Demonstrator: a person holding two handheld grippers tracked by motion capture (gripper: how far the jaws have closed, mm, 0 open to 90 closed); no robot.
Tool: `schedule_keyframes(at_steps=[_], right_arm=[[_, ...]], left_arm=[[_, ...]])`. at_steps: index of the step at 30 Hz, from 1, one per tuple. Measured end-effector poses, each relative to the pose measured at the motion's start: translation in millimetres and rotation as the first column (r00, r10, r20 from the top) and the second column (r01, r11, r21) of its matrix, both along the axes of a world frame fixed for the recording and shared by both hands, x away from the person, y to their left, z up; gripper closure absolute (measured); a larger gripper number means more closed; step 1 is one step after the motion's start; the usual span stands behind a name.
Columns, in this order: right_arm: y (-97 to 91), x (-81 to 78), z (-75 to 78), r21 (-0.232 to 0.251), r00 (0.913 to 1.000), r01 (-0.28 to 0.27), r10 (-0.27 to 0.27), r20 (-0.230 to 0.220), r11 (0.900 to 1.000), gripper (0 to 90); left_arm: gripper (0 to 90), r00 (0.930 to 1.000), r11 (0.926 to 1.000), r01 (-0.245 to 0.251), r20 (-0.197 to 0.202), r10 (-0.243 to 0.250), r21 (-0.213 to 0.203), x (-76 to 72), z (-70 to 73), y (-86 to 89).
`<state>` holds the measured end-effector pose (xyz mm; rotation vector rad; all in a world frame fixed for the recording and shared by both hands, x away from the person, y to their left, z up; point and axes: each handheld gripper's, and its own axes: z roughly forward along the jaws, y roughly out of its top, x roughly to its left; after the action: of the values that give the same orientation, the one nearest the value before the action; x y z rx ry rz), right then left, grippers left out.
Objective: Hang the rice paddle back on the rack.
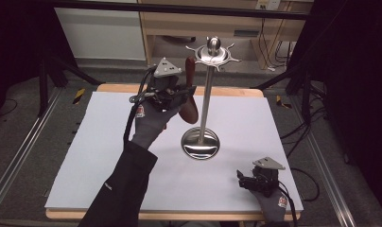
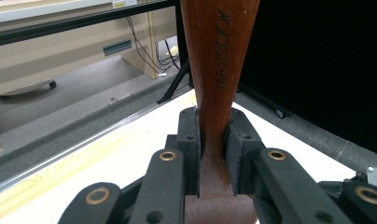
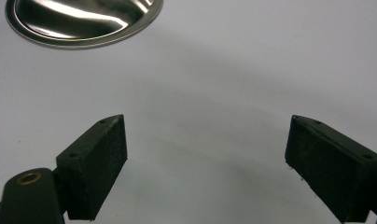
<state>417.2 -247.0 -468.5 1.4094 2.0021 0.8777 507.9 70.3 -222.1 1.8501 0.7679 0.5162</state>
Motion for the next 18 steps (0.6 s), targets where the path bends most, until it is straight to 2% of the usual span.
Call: schedule_keyframes(at_steps=[10,13,14,16,18], right_arm=[[0.1,-0.1,0.1,0.002,1.0,0.001,-0.001,-0.001,1.0,13.0],[-0.4,-0.2,0.3,-0.003,1.0,-0.003,0.003,0.003,1.0,13.1],[-0.1,-0.4,0.5,0.002,1.0,0.001,-0.001,0.0,1.0,13.1],[-0.2,-0.2,0.5,0.0,1.0,-0.001,0.001,0.001,1.0,13.1],[-0.3,0.0,0.2,-0.003,1.0,-0.003,0.003,0.002,1.0,13.0]], left_arm=[[76.8,1.0,1.0,0.004,0.001,-0.004,-0.002,4.4,0.4,-5.4],[76.8,1.0,0.9999,0.004,-0.002,-0.004,0.012,6.2,-1.0,-4.9],[76.8,1.0,1.0,0.002,-0.004,-0.002,0.0,6.3,-1.4,-5.6],[76.7,1.0,1.0,0.003,-0.003,-0.003,0.003,5.9,-1.6,-6.4],[76.6,0.9999,1.0,-0.001,0.012,0.001,0.003,6.5,-2.1,-6.8]])
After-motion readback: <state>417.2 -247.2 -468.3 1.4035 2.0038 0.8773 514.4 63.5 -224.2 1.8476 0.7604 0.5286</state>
